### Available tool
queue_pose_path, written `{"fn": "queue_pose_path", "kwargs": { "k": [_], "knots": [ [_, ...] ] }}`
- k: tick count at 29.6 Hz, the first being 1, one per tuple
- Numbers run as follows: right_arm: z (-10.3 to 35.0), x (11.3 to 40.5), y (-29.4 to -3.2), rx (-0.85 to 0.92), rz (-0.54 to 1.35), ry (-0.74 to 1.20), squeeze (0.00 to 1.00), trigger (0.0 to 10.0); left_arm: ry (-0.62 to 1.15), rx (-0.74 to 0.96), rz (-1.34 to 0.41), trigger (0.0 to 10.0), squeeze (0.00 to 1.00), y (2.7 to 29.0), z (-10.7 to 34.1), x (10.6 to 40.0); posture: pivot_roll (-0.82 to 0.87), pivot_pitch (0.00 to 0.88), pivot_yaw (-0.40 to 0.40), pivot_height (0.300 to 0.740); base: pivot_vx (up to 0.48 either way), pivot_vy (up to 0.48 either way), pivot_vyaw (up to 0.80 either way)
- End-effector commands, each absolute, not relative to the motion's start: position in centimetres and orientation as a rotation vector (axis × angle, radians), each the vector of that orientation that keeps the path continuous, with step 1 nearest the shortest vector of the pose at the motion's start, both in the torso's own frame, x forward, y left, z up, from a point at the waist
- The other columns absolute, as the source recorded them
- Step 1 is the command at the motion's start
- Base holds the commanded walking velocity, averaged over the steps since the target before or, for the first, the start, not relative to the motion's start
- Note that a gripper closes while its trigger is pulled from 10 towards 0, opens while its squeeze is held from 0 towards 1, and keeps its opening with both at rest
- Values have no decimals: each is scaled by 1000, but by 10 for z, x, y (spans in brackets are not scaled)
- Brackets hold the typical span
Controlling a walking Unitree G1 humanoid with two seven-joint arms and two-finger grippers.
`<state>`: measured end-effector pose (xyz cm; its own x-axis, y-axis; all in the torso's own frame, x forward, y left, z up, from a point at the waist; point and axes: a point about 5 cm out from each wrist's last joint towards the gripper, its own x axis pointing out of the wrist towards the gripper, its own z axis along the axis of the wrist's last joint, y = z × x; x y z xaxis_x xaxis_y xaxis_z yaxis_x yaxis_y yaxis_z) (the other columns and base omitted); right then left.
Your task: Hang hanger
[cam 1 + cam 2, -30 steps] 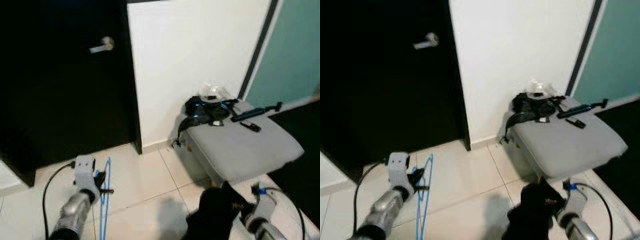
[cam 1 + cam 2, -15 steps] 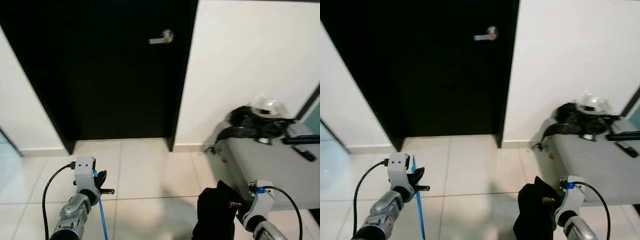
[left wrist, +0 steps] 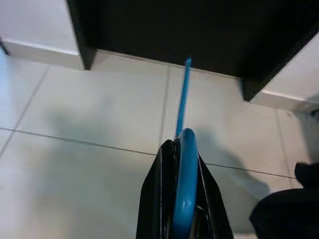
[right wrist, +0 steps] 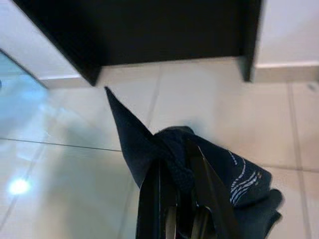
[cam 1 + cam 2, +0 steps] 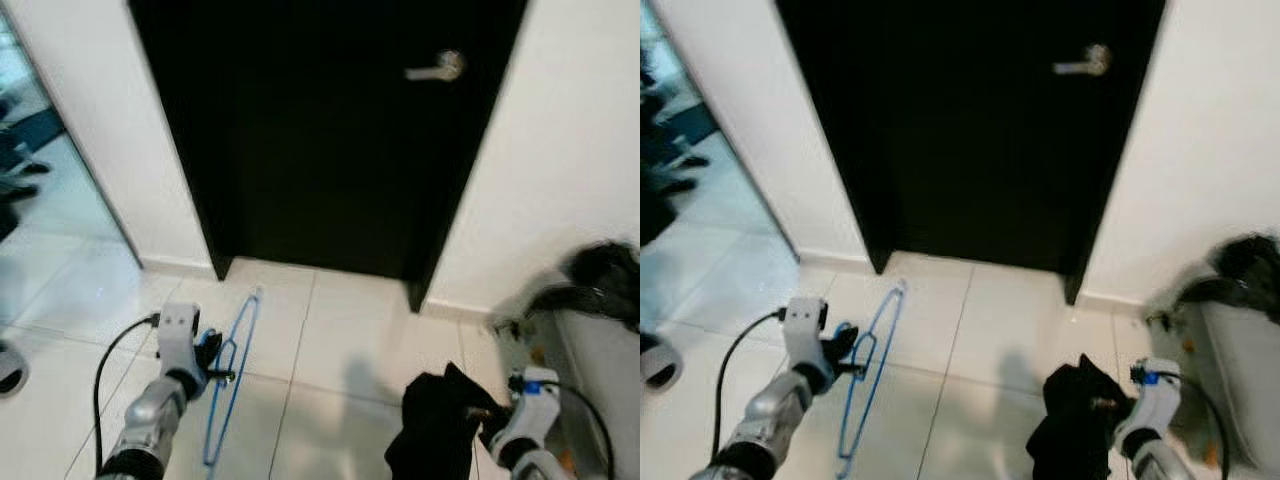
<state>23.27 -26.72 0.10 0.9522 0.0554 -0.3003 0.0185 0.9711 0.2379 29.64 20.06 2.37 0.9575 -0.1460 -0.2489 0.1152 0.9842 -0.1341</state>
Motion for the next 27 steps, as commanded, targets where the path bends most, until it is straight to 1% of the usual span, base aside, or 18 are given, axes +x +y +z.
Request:
{"fn": "queue_pose_path", "kwargs": {
  "k": [1, 6, 11, 13, 23, 27],
  "knots": [
    [-1, 229, -268, 254, 18, 315, 0, 10000, 279, -115, -136, 10000, 0, 202, 20, 294, 33, 100, -9, 740, 0, 0, 763],
    [5, 235, -267, 223, 39, 304, 0, 10000, 277, -110, -136, 10000, 0, 202, 20, 293, 29, 89, -19, 740, 0, 0, 765],
    [7, 238, -268, 223, 30, 300, 0, 10000, 281, -111, -135, 10000, 0, 202, 19, 293, 28, 85, -21, 740, 0, 0, 0],
    [11, 242, -267, 223, 56, 290, 0, 10000, 283, -107, -143, 10000, 0, 201, 18, 291, 35, 71, -28, 740, 0, 0, 0],
    [19, 251, -260, 189, 118, 268, 0, 10000, 289, -111, -153, 10000, 0, 196, 15, 289, 39, 88, -37, 740, 0, 0, 769],
    [23, 255, -259, 181, 137, 255, 0, 10000, 288, -122, -109, 10000, 0, 198, 16, 291, 44, 99, -40, 740, 0, 0, 769]
  ]
}}
